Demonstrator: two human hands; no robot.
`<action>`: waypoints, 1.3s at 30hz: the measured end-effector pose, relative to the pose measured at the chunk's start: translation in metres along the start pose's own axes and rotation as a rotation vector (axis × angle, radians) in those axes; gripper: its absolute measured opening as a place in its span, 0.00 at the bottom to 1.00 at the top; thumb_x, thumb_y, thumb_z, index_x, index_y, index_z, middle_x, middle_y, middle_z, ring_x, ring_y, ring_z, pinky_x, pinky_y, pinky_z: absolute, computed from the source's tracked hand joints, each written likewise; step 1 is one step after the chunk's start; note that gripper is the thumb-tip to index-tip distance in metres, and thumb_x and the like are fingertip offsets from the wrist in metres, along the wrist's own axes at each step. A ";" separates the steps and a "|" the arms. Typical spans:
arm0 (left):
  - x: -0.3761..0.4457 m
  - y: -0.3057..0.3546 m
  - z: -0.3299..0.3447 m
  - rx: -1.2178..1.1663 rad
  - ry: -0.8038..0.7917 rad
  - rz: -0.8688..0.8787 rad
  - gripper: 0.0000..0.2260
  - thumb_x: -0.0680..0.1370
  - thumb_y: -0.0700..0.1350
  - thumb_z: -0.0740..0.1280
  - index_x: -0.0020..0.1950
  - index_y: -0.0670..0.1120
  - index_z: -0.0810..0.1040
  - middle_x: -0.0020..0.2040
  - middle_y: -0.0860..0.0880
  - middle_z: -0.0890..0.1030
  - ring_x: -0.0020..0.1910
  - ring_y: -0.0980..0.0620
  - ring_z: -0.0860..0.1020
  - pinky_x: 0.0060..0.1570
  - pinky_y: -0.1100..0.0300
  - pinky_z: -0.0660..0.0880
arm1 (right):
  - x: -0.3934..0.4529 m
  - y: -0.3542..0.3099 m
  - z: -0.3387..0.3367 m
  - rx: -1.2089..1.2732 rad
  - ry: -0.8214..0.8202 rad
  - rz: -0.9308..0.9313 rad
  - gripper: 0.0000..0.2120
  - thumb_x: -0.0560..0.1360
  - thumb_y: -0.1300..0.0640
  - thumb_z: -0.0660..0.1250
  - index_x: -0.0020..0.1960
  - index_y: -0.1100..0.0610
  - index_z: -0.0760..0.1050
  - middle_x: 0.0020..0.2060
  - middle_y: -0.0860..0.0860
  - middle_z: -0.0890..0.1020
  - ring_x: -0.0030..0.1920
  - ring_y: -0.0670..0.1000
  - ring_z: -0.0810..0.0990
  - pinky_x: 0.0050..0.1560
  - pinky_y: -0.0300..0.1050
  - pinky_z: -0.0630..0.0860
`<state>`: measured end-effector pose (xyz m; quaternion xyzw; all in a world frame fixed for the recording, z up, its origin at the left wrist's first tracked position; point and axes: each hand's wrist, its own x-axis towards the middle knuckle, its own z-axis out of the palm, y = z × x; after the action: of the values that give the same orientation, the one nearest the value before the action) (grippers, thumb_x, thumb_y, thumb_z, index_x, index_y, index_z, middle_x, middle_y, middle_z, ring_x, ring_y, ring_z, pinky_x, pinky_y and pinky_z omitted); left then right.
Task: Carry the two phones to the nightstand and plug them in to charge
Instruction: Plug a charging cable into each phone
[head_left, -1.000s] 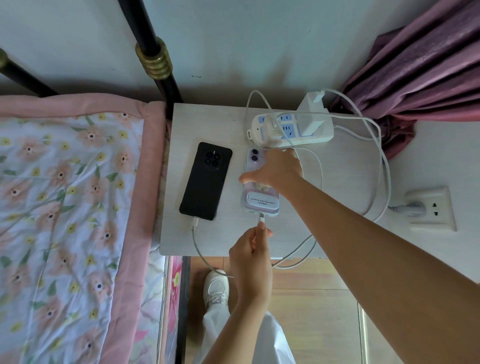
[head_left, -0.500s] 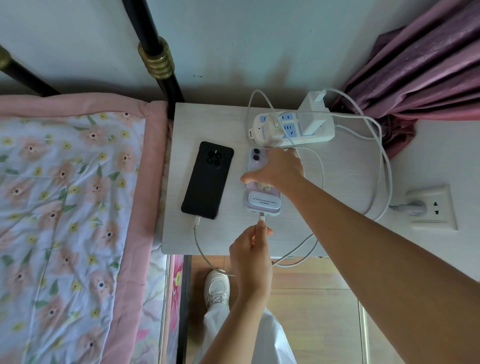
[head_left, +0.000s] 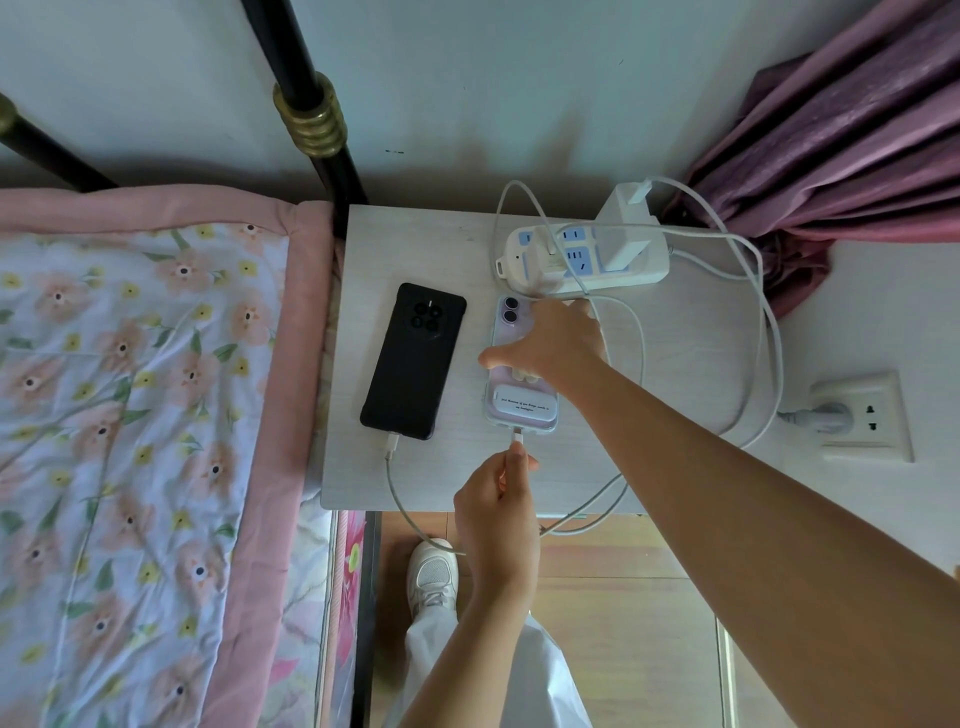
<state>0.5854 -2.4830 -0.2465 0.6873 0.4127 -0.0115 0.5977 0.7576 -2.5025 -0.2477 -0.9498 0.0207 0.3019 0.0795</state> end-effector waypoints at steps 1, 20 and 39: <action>0.002 0.000 0.000 -0.004 0.000 -0.006 0.14 0.78 0.50 0.62 0.33 0.51 0.79 0.24 0.54 0.75 0.26 0.54 0.73 0.35 0.44 0.78 | 0.000 0.000 0.000 0.003 -0.002 -0.001 0.36 0.60 0.34 0.72 0.60 0.55 0.71 0.58 0.57 0.73 0.59 0.56 0.71 0.42 0.44 0.66; 0.025 -0.010 0.010 0.133 -0.103 -0.110 0.15 0.80 0.49 0.56 0.42 0.48 0.79 0.37 0.50 0.79 0.43 0.46 0.79 0.48 0.46 0.77 | -0.016 0.002 0.016 0.072 0.074 0.011 0.40 0.65 0.36 0.72 0.70 0.51 0.62 0.64 0.59 0.64 0.62 0.61 0.70 0.41 0.43 0.68; 0.063 0.011 -0.020 0.557 -0.043 0.181 0.12 0.65 0.54 0.76 0.36 0.51 0.74 0.34 0.56 0.76 0.33 0.57 0.76 0.30 0.67 0.70 | -0.028 -0.004 0.029 0.020 0.116 0.061 0.44 0.67 0.35 0.69 0.74 0.49 0.52 0.67 0.58 0.61 0.64 0.57 0.65 0.50 0.45 0.76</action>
<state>0.6239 -2.4311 -0.2640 0.8585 0.3180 -0.0855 0.3932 0.7185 -2.4945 -0.2539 -0.9638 0.0570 0.2483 0.0784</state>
